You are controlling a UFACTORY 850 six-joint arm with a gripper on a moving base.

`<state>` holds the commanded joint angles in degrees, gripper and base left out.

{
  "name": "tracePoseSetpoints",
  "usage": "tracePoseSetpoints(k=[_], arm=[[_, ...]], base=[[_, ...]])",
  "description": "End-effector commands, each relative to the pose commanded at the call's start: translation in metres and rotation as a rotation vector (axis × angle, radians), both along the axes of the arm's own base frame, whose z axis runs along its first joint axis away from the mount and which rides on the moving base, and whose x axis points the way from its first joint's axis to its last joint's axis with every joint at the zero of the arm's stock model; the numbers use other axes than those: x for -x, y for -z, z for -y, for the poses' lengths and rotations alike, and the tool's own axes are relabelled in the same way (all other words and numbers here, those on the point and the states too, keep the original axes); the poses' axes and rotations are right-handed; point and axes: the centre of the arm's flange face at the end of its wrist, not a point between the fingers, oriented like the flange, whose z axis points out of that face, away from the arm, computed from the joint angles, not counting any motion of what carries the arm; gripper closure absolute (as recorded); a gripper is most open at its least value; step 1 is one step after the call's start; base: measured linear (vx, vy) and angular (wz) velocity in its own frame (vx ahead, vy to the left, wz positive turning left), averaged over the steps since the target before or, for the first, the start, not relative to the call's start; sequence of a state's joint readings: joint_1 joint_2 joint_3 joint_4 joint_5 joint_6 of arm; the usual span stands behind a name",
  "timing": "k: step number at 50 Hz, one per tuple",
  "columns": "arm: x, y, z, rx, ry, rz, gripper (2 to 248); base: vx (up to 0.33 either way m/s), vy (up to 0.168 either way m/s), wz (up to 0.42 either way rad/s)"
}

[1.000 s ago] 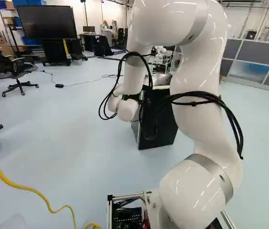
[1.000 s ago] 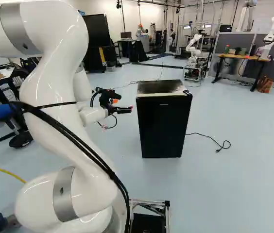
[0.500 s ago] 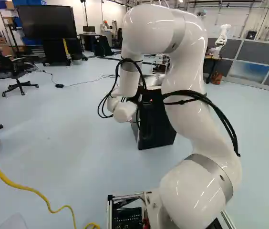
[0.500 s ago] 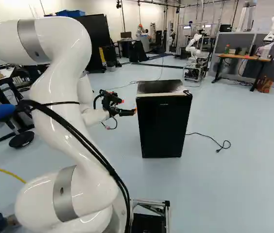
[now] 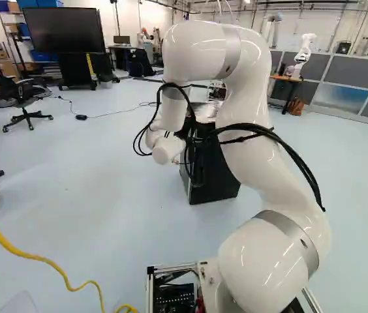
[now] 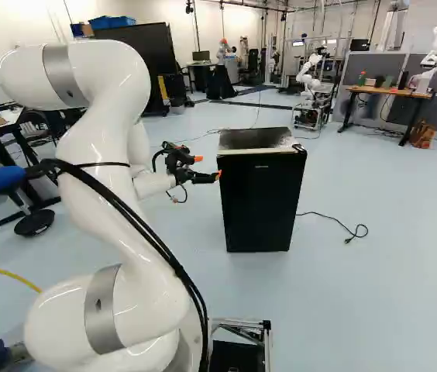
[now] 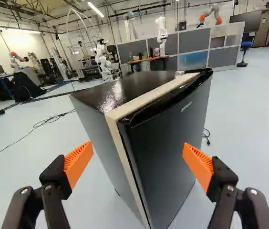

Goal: Grab a drink from the fridge

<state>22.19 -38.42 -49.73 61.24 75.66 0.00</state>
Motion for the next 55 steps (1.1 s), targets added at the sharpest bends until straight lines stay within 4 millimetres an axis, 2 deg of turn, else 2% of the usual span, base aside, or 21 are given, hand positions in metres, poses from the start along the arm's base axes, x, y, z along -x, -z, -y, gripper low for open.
tracePoseSetpoints(k=[20,55], arm=[[-0.019,0.002,0.008,-0.007,0.028,0.017,3],[-0.036,0.008,0.029,-0.01,0.075,0.026,3]], base=[[0.0,0.0,0.0],[0.0,0.0,0.0]])
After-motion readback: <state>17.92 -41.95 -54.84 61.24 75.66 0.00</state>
